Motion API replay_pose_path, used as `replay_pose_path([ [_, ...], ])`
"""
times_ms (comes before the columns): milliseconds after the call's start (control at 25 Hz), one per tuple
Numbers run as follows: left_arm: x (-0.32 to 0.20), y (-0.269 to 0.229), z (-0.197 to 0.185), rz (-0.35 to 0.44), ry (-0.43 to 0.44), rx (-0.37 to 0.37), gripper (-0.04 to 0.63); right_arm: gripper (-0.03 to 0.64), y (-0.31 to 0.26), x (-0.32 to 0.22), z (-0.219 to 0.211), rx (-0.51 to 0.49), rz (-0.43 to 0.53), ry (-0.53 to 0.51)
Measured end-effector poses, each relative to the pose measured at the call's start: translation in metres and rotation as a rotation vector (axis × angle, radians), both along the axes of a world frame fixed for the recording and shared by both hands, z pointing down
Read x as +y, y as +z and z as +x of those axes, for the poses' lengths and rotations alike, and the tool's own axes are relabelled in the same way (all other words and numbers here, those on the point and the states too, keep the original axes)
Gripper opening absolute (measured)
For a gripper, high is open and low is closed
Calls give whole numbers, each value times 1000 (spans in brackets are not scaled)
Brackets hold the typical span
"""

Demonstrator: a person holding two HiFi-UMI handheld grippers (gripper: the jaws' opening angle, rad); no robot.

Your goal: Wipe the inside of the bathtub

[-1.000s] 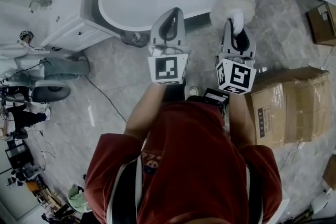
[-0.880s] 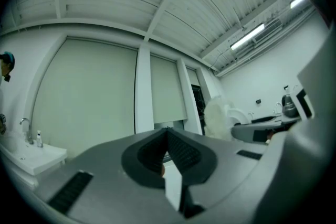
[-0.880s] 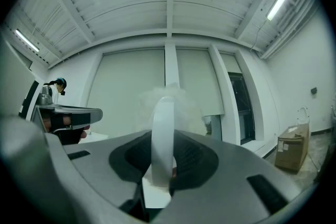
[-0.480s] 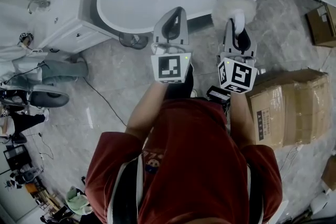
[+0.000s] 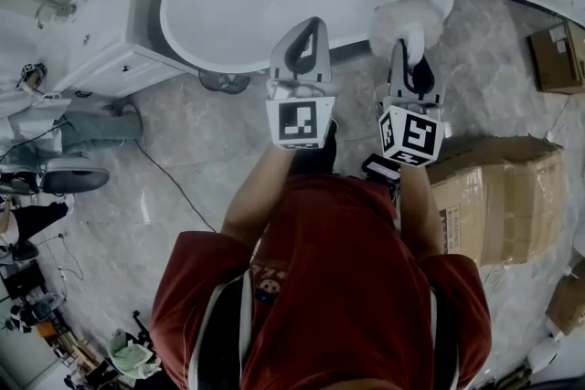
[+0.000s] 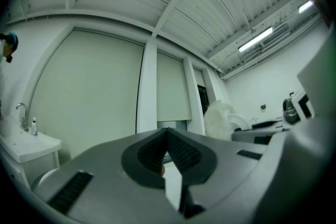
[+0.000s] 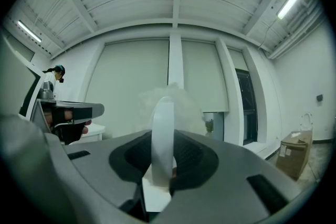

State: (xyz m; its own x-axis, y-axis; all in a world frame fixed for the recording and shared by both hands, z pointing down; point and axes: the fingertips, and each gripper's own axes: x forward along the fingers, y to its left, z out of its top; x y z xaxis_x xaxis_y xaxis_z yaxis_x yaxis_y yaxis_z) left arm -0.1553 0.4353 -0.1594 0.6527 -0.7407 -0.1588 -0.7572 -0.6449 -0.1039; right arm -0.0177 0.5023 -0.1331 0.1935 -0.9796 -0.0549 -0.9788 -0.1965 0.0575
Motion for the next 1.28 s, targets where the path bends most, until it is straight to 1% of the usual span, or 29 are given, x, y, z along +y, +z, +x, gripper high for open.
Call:
replay_pose_path([
  [160,-38,5,4,-17,-10,0,15,92,3,-38,5,8,-22,-7],
  [280,-73,4,9,-27,-24,23,15,92,5,-75,11,17,-35,-13],
  [400,-113,0,14,-36,-38,60,15,92,5,-117,18,17,-47,-19],
  [640,-205,1,34,-48,-38,71,15,92,1,-214,37,18,-79,-32],
  [840,-271,5,50,-60,-48,73,15,92,-1,-280,56,25,-100,-38],
  [960,-297,7,58,-60,-49,55,15,92,1,-309,63,22,-106,-43],
  [1120,-330,17,65,-95,-58,54,15,92,10,-342,70,11,-115,-48],
  [1280,-354,25,77,-98,-75,47,15,92,21,-364,85,5,-128,-55],
])
